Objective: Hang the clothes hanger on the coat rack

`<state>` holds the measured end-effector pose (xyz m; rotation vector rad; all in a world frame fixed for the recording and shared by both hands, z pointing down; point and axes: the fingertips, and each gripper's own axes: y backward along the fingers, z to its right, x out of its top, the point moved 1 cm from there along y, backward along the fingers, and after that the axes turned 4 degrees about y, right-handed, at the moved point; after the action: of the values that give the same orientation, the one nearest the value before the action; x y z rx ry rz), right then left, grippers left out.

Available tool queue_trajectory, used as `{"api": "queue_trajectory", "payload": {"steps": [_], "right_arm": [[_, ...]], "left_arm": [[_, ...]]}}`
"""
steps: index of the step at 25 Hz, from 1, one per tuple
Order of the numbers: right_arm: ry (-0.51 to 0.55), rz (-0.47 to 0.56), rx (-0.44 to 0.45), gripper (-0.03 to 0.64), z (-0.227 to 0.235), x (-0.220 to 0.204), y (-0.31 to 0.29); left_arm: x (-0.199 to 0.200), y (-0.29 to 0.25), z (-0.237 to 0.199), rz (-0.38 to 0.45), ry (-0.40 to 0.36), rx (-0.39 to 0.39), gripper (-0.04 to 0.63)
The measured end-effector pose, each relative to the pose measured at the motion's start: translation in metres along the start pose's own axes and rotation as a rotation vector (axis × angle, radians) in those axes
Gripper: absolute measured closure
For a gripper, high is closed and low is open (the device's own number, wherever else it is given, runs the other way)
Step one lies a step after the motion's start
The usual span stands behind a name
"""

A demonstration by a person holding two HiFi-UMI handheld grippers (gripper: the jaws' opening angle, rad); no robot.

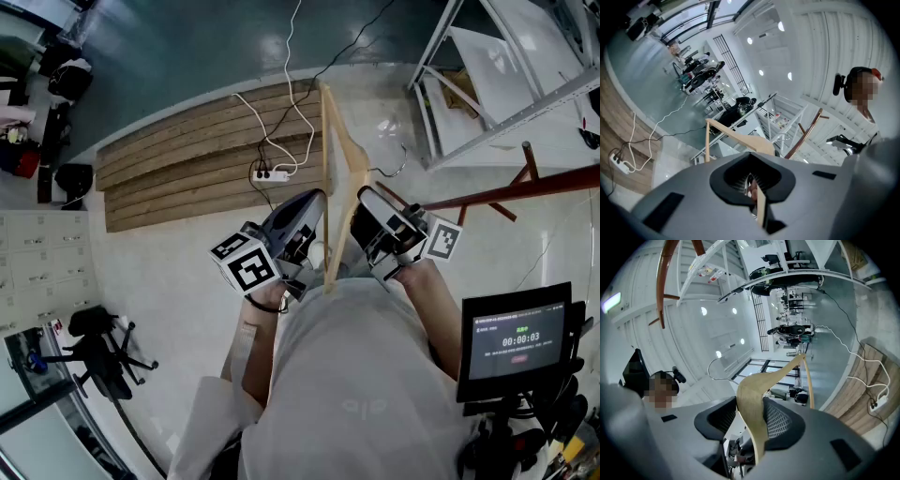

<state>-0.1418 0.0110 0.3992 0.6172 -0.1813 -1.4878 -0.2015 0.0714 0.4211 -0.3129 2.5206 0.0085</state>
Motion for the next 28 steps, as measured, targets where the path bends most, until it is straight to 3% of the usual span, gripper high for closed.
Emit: {"api": "queue_trajectory", "payload": {"steps": [6, 17, 24, 28], "right_arm": [[0.041, 0.052, -0.054, 0.422, 0.002, 0.039, -0.007], [0.17, 0.309, -0.122, 0.422, -0.012, 0.136, 0.043], [0.205, 0.47, -0.177, 0.422, -0.02, 0.196, 0.081], [0.184, 0.519, -0.202, 0.422, -0.009, 0.215, 0.12]], "left_arm": [[0.015, -0.048, 0.022, -0.07, -0.041, -0.054, 0.591], [0.007, -0.157, 0.071, -0.265, -0.107, -0.237, 0.591], [-0.006, -0.223, 0.094, -0.362, -0.064, -0.285, 0.591], [-0.036, -0.254, 0.095, -0.409, -0.062, -0.289, 0.591]]}}
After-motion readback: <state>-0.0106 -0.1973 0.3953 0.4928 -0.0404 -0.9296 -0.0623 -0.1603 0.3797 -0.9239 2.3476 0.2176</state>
